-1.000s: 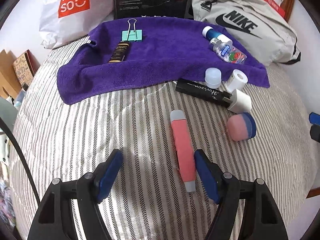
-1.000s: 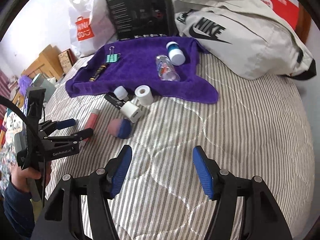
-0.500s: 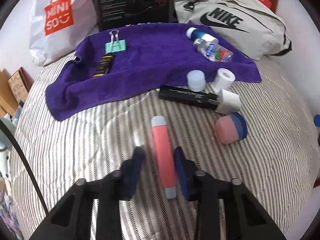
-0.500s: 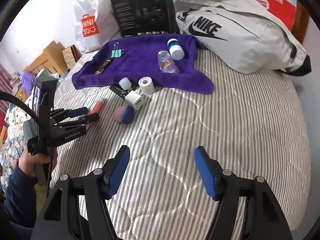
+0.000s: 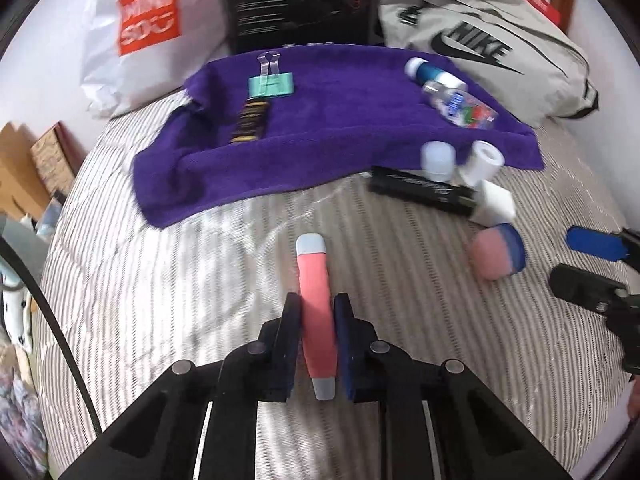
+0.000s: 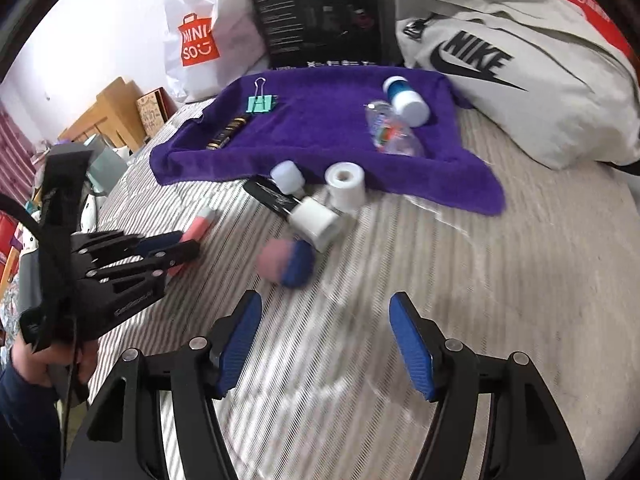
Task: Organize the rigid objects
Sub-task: 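Grasp the pink tube with left gripper while right grasps the pink-and-blue round case, then carry the pink tube with left gripper while right carries the pink case onto the towel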
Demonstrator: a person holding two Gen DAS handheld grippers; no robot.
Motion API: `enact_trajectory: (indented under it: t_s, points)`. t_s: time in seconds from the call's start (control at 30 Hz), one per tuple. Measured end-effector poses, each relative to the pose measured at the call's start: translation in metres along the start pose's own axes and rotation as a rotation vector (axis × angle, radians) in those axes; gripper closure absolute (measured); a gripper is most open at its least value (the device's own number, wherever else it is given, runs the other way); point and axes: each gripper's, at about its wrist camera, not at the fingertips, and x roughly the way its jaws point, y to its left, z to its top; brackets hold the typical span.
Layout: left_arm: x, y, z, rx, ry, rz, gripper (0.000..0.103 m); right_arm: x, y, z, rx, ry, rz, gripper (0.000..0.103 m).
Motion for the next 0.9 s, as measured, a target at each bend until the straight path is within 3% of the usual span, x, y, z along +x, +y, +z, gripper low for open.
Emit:
enact_trajectory:
  t_s: [0.17, 0.4, 0.73, 0.9]
  points:
    - [-0.002, 0.020, -0.007, -0.059, -0.007, -0.025, 0.086, 0.026, 0.017, 0.010, -0.027, 0.009, -0.002, 0.042]
    - [-0.002, 0.023, -0.009, -0.070, -0.013, -0.041, 0.086, 0.045, 0.028, 0.014, -0.027, 0.024, -0.029, 0.060]
    - [-0.003, 0.027, -0.012, -0.091, -0.026, -0.060, 0.086, 0.055, 0.042, 0.007, -0.056, -0.004, -0.137, 0.063]
    - [-0.004, 0.027, -0.012, -0.097, -0.030, -0.066, 0.086, 0.045, 0.030, 0.002, -0.016, 0.008, -0.076, 0.064]
